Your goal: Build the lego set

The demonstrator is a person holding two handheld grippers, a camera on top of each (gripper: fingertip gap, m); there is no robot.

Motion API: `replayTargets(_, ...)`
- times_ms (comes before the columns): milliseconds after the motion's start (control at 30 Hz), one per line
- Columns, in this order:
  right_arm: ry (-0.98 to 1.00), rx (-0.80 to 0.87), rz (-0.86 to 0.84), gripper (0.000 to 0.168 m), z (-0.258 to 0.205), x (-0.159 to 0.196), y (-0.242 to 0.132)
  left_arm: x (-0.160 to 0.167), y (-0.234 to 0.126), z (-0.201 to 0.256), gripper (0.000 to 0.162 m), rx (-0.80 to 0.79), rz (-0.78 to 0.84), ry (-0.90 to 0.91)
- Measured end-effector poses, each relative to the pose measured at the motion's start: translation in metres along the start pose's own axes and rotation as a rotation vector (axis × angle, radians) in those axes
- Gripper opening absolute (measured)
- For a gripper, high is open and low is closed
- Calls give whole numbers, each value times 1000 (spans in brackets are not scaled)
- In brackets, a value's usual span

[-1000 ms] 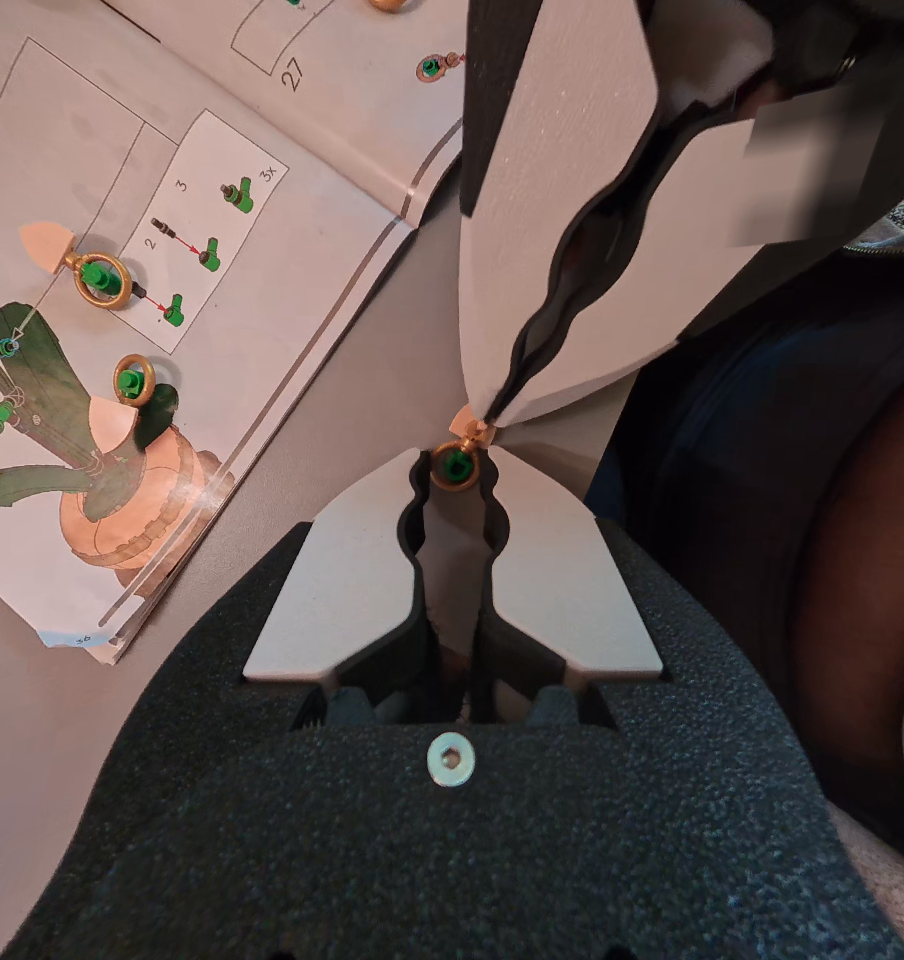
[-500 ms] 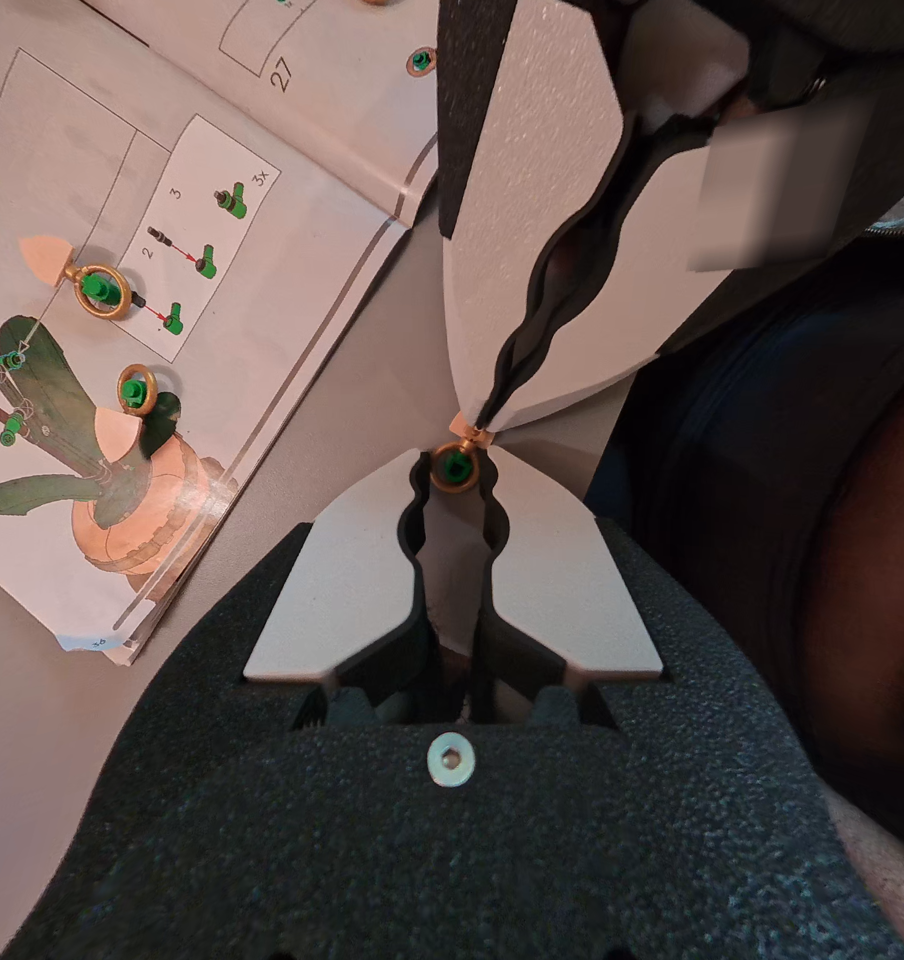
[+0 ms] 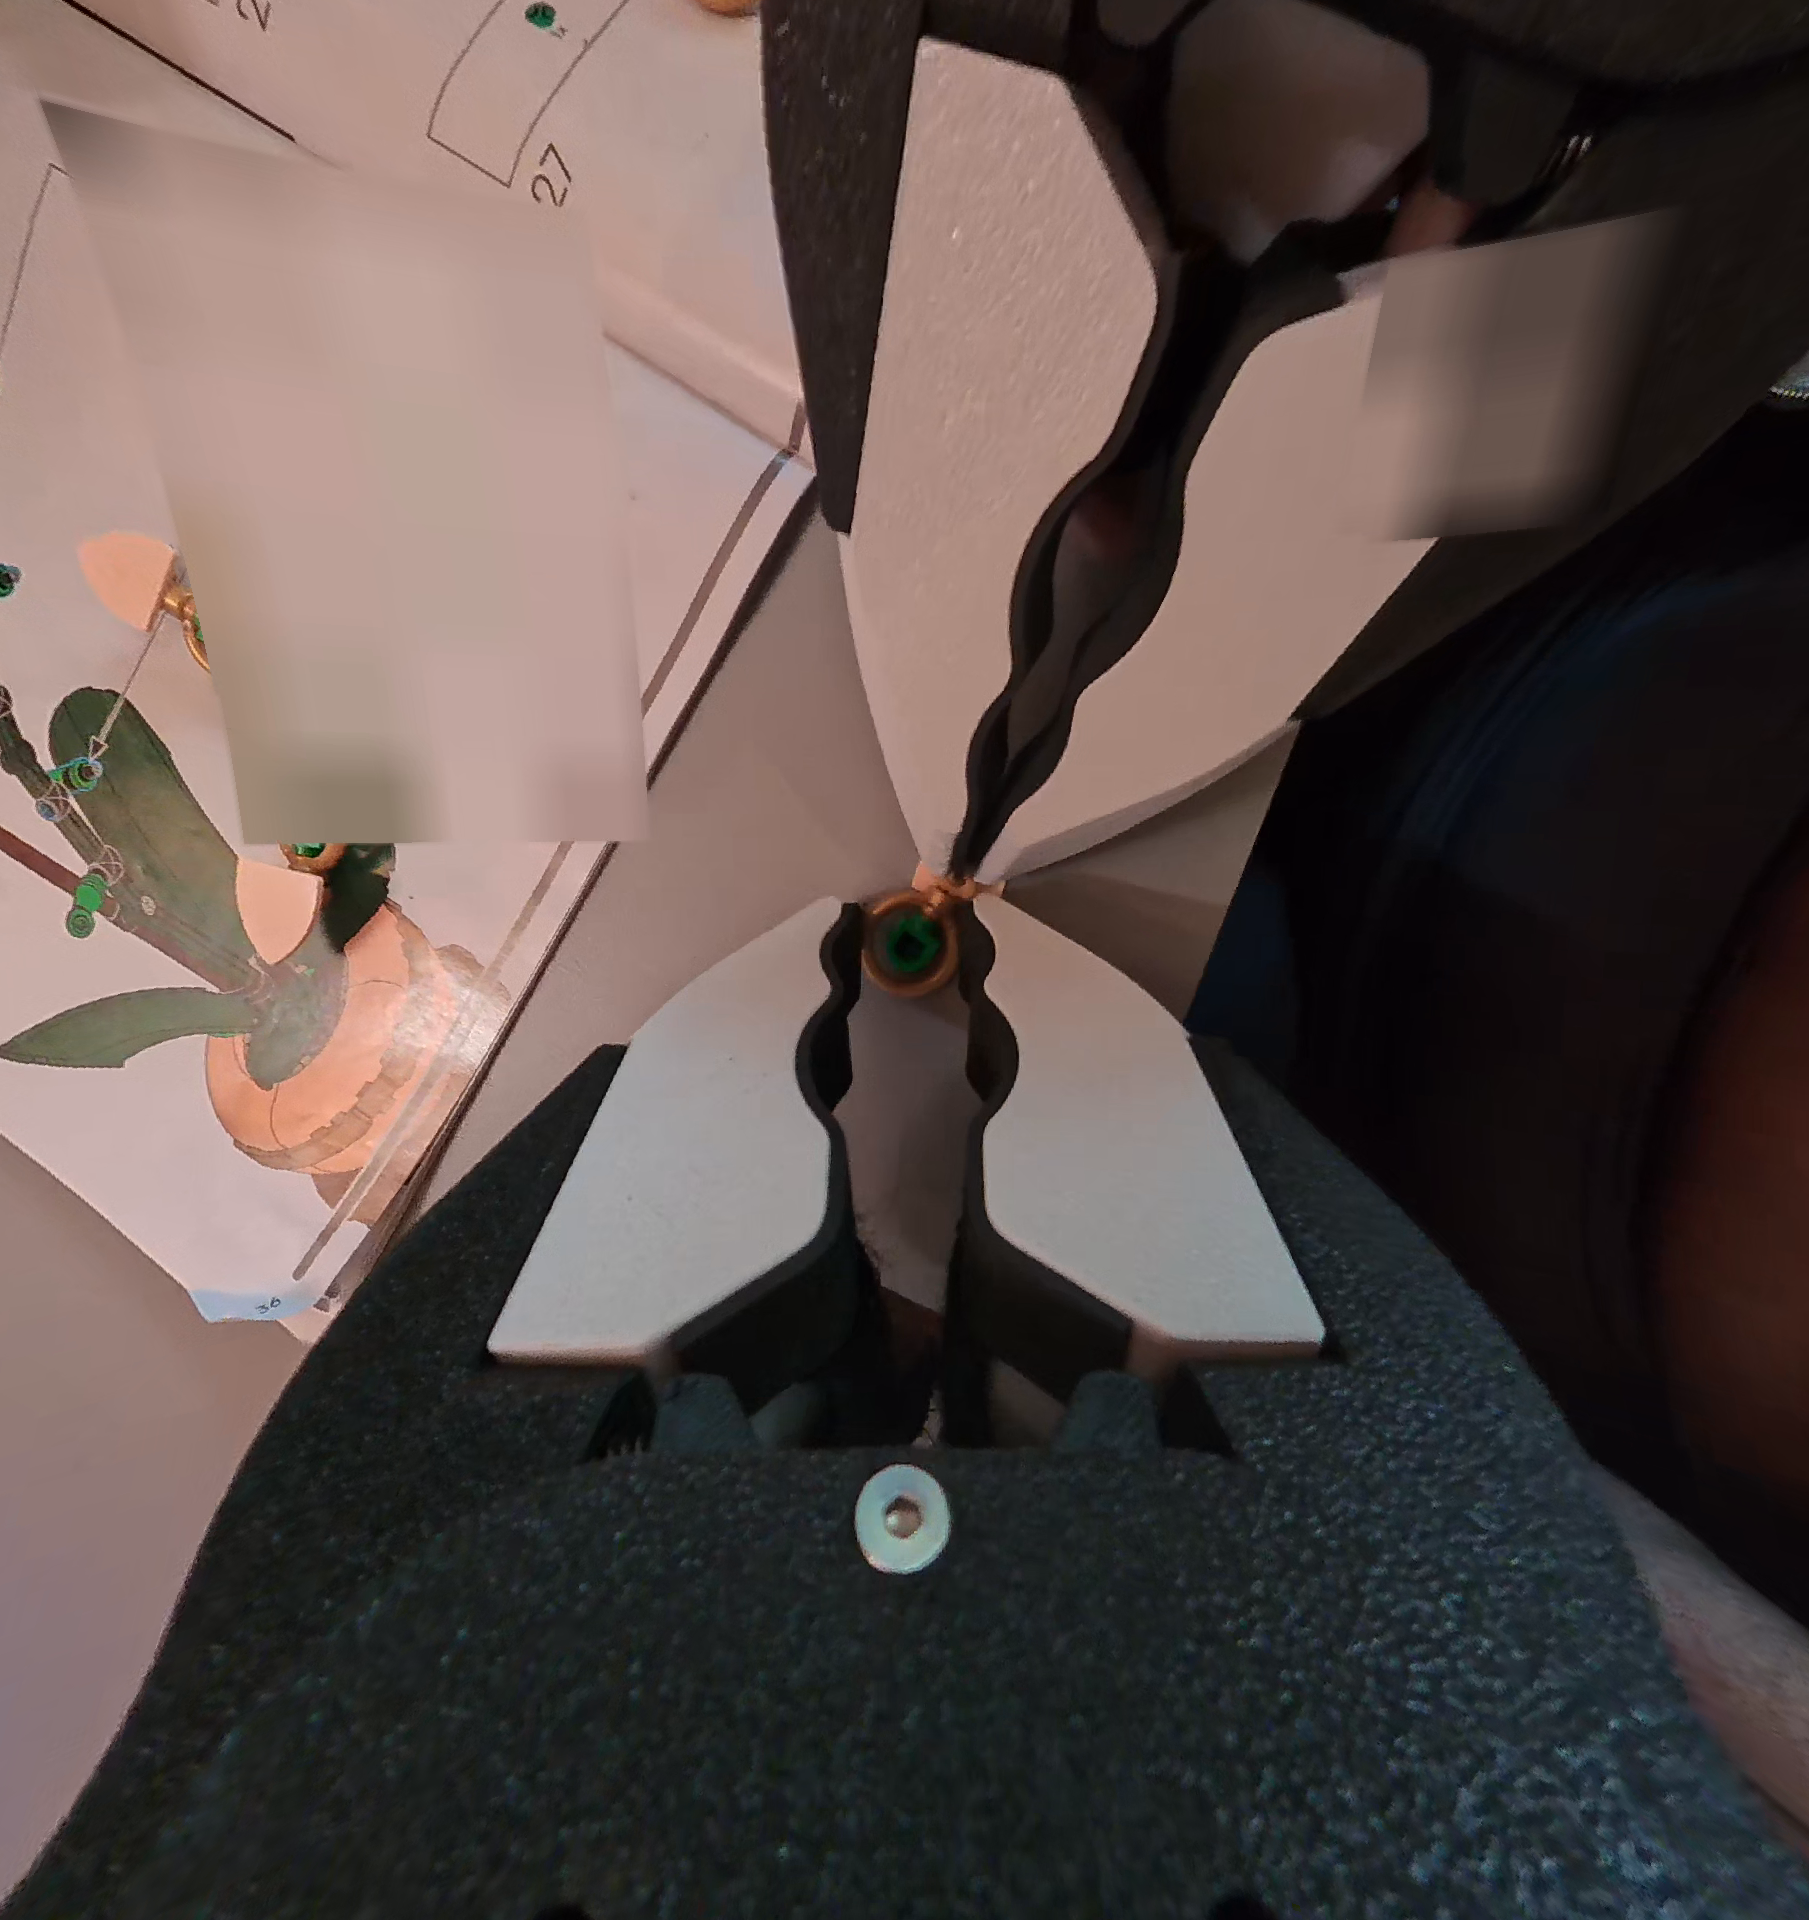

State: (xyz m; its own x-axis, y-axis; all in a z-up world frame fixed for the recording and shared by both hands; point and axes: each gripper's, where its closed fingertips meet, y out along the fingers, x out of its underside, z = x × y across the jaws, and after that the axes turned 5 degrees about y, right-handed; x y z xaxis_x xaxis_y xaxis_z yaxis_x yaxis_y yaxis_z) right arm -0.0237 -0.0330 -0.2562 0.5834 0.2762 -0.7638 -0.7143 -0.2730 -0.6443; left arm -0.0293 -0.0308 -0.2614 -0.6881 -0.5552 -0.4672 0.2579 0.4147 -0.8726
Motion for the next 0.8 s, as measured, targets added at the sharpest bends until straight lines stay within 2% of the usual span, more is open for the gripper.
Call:
replayTargets(467,-19,-3,-7,1,0,-1,2,0,0,0,16,1,38,-21)
replayTargets(633,-16,-9,-20,0,4,-1,3,-3,1,5,6,25,69,-18)
replayTargets(733,3,-28,0,0,4,-1,2,-4,-1,3,12,27,97,-33)
replayTargets(800,16,-46,8,0,3,-1,2,-7,-7,-1,25,4,133,-45)
